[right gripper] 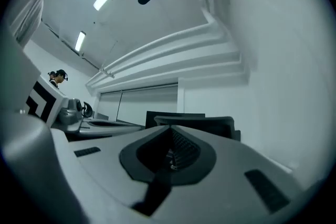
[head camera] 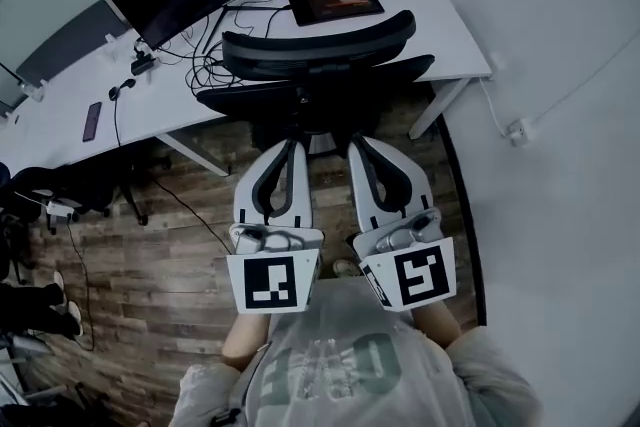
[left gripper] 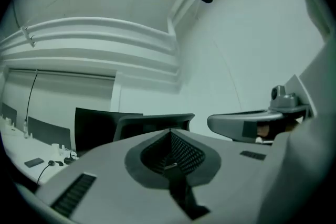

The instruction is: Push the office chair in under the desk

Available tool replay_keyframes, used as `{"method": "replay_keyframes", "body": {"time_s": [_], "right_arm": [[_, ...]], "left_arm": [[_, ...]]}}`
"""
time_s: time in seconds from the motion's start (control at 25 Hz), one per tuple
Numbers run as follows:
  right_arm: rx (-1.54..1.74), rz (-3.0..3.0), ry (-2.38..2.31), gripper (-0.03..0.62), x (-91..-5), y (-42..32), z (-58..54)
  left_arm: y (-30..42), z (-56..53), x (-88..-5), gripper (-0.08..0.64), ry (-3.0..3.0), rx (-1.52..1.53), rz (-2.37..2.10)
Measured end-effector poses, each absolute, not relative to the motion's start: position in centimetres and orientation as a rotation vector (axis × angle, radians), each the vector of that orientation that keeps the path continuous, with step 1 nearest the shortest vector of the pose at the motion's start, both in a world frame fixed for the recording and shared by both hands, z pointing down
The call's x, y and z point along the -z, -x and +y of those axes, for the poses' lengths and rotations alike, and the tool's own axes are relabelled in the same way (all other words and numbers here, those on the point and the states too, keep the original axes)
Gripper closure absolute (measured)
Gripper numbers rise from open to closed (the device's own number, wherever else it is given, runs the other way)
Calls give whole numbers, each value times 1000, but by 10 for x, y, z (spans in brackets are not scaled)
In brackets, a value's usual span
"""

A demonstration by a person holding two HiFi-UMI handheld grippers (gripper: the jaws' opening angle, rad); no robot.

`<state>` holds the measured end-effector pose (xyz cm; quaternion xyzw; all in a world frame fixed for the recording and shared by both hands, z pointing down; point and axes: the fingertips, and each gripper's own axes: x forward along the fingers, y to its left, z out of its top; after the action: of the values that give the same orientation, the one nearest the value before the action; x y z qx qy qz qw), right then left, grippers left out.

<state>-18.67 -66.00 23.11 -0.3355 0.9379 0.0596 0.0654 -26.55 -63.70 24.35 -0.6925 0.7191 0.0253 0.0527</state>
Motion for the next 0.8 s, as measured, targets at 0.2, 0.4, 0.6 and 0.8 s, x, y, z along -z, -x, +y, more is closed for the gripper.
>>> {"method": "replay_keyframes", "body": {"time_s": [0.2,0.4,0.6,0.8], "right_arm": [[-168,2865,1058,572,-249,183,-657],[-189,2870,1073,572,-251,182,-658],[-214,2883,1086,572,-255,180,-659],[-244,2877,1110,572,-254,175,-666]], "left_arm": [[270,-629,-262,545,2105,-56,2256],[279,-626,-258,545,2064,-54,2284],[279,-626,-258,545,2046,-49,2292],[280,-625,-263,545,2050,-25,2292]]}}
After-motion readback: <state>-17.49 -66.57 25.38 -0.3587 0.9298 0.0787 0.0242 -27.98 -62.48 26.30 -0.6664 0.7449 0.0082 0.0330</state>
